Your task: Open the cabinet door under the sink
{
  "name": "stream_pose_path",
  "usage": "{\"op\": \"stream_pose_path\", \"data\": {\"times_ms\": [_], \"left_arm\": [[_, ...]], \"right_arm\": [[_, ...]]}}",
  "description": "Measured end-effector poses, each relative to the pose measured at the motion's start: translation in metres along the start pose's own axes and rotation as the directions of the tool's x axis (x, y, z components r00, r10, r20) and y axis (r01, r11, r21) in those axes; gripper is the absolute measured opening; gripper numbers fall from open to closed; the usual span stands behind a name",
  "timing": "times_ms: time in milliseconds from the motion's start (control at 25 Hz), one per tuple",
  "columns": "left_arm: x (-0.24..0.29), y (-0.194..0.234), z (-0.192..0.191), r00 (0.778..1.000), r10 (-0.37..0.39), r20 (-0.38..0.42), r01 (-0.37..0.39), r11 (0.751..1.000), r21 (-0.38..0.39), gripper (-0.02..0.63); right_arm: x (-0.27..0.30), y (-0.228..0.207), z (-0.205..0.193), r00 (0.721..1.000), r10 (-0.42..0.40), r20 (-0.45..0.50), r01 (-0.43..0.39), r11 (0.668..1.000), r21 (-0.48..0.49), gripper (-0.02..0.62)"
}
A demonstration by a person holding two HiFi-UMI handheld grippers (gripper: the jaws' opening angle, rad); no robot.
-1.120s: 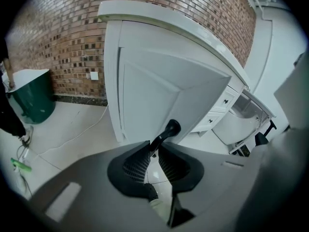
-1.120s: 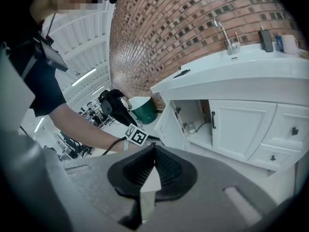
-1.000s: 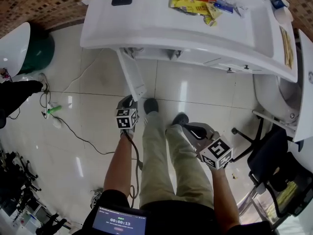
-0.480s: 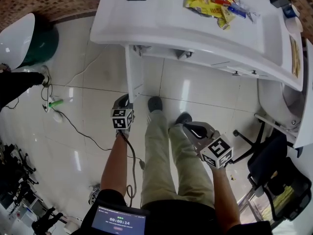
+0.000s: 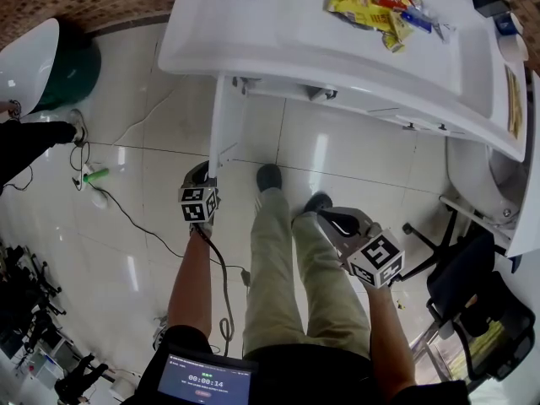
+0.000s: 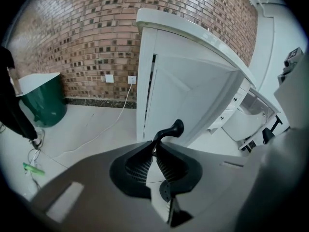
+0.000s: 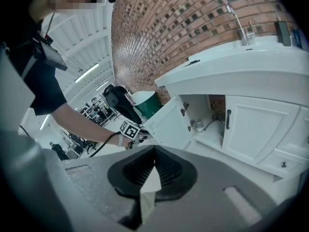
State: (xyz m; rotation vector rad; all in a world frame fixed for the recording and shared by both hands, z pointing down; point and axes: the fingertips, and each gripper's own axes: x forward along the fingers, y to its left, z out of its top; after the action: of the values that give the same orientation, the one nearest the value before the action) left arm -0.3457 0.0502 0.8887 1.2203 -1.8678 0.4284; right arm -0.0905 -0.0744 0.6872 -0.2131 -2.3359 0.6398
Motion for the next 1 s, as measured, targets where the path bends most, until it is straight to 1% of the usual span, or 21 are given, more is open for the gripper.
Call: {"op": "stream_pose_path", "data": {"times_ms": [80, 200, 360, 480, 560, 640, 720, 800, 920, 1000], "left_arm": [[-0.001, 0.007, 0.000, 1.000, 0.010, -0.013, -0.010, 1.000, 0.020, 0.037], [0.000, 0.010, 0.000, 1.000, 0.004, -0.022, -0.003, 0.999, 0.038, 0.037], [0.000, 0.009, 0.000, 1.000, 0.008, -0.021, -0.007, 0.999, 0.038, 0.037], [-0.001, 0.005, -0.001, 0.999, 0.011, -0.042, -0.008, 0.998, 0.066, 0.038], [-0.002, 0.003, -0.001, 0.998, 0.016, -0.054, -0.012, 0.997, 0.071, 0.040], [-0.005, 0.005, -0.001, 0.998, 0.031, -0.056, -0.029, 0.998, 0.051, 0.040], [-0.012, 0.011, 0.000, 0.998, 0.053, -0.038, -0.053, 0.999, -0.002, 0.037], [-0.020, 0.012, -0.001, 0.998, 0.062, -0.019, -0.063, 0.997, -0.042, 0.015], [-0.033, 0.002, -0.008, 0.998, 0.055, -0.014, -0.055, 0.998, -0.039, 0.015], [-0.043, -0.007, -0.014, 0.999, 0.054, -0.008, -0.054, 0.997, -0.056, 0.015]], "right_arm": [[0.002, -0.001, -0.001, 1.000, -0.003, -0.005, 0.003, 1.000, 0.004, -0.008], [0.006, 0.000, -0.002, 1.000, -0.002, -0.011, 0.002, 1.000, 0.009, -0.008], [0.012, 0.003, 0.001, 1.000, 0.007, -0.012, -0.007, 1.000, 0.006, -0.008], [0.012, 0.004, 0.002, 1.000, 0.007, -0.015, -0.007, 1.000, 0.000, -0.008], [0.009, 0.003, 0.003, 1.000, 0.005, -0.015, -0.005, 1.000, -0.003, -0.008], [0.005, 0.001, 0.003, 1.000, 0.001, -0.016, -0.001, 1.000, -0.005, -0.008], [0.002, -0.001, 0.003, 1.000, -0.004, -0.017, 0.004, 1.000, -0.007, -0.008], [-0.002, -0.003, 0.003, 1.000, -0.007, -0.015, 0.007, 1.000, -0.008, -0.008], [-0.005, -0.003, 0.002, 1.000, -0.006, -0.010, 0.006, 1.000, -0.013, -0.008], [-0.007, -0.001, 0.001, 1.000, 0.000, -0.007, 0.000, 1.000, -0.017, -0.008]]}}
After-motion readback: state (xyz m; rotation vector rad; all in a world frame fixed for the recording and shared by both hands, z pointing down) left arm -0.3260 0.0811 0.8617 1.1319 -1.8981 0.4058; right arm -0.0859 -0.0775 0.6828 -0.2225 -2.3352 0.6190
